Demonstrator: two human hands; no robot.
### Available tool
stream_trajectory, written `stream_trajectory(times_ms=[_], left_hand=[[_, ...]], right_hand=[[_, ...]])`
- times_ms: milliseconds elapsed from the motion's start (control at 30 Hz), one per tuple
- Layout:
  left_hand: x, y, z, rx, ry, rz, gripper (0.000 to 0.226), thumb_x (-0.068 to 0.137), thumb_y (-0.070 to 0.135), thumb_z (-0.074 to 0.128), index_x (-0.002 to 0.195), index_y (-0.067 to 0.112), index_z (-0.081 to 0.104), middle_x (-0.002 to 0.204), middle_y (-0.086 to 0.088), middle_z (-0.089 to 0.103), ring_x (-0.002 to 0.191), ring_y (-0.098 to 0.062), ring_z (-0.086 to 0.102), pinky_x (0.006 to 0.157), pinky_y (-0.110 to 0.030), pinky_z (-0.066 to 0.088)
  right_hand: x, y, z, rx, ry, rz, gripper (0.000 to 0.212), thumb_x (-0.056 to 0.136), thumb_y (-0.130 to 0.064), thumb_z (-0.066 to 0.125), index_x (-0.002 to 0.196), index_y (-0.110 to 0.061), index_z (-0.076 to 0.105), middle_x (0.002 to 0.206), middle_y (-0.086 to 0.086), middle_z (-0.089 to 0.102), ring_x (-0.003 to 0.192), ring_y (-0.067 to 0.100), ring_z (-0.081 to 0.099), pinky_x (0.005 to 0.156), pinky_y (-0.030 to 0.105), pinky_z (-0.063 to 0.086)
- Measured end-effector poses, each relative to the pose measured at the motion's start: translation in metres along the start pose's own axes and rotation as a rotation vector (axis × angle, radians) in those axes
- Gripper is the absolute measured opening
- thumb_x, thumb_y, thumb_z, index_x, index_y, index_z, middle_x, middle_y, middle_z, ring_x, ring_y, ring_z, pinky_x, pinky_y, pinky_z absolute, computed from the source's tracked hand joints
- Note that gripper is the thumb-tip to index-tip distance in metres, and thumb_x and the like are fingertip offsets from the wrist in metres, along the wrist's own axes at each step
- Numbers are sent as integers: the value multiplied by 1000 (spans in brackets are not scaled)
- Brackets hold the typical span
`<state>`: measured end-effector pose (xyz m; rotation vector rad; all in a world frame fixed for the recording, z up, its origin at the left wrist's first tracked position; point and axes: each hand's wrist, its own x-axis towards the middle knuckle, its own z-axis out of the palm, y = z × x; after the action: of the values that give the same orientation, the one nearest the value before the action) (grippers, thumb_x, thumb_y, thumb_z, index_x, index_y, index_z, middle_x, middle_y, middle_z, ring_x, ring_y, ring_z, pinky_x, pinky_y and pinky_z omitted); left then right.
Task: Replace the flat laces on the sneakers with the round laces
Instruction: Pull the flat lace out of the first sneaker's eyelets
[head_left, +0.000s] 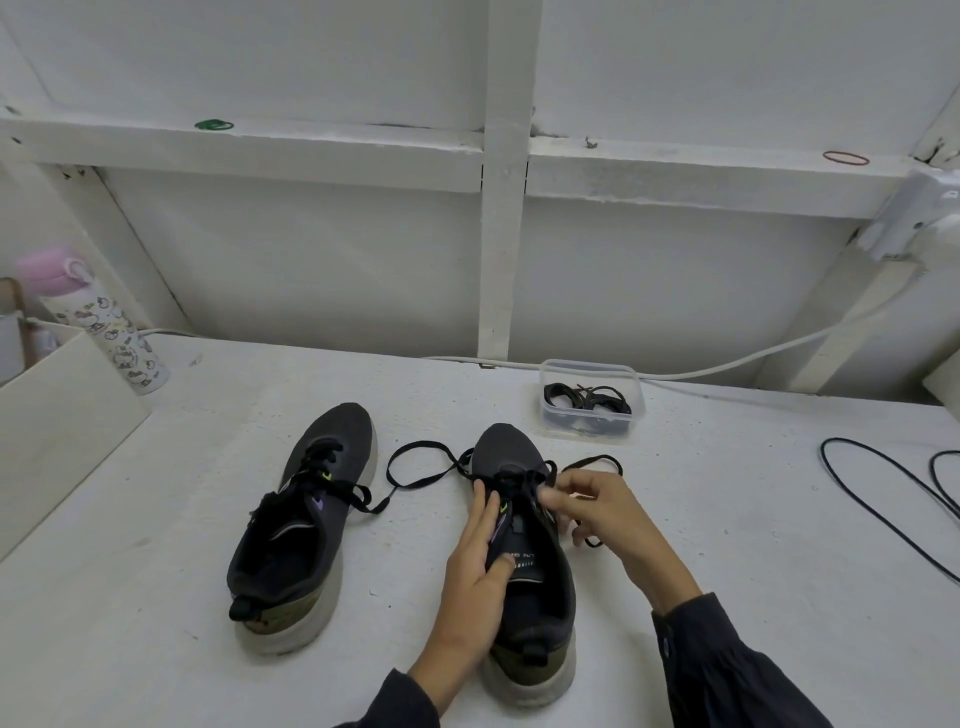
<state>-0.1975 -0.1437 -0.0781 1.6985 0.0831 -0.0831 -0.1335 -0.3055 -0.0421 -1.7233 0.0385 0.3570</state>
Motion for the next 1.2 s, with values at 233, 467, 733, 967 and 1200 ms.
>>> stream_trajectory(times_ms=[233,467,733,967,1200], left_hand=[[-1,0,0,-1,1,-6,70,91,-15,42,150,19,30,158,20,16,138,11,21,113,-9,22],[0,0,1,-9,9,-12,69,91,-15,43,149,21,30,158,19,17,142,6,19,116,-15,20],[-2,0,-1,-5,-6,-19,69,92,-13,43,150,20,30,157,20,17,142,5,20,118,-21,22],[-1,0,1,11,17,-21,70,91,-14,44,149,22,30,158,19,18,143,4,20,119,-22,19],[-2,-1,-1,17,-4,-29,69,92,-12,44,151,21,29,158,20,18,144,3,19,121,-28,21]], right_hand=[[8,-5,1,-23,140,-72,18,91,-5,63,73,-8,62,66,1,60,52,14,53,46,22,38],[0,-6,-5,1,25,49,15,87,-20,72,85,-6,70,69,1,64,53,13,54,47,22,36],[10,-7,-7,141,323,-45,12,93,-9,62,82,-4,63,71,1,59,50,13,54,42,20,33],[-2,-8,1,-17,10,81,23,83,-23,76,70,-9,63,59,1,58,51,13,53,45,21,33],[12,-11,-8,194,344,-25,19,97,-13,57,79,-7,55,73,2,52,50,13,52,41,20,33]])
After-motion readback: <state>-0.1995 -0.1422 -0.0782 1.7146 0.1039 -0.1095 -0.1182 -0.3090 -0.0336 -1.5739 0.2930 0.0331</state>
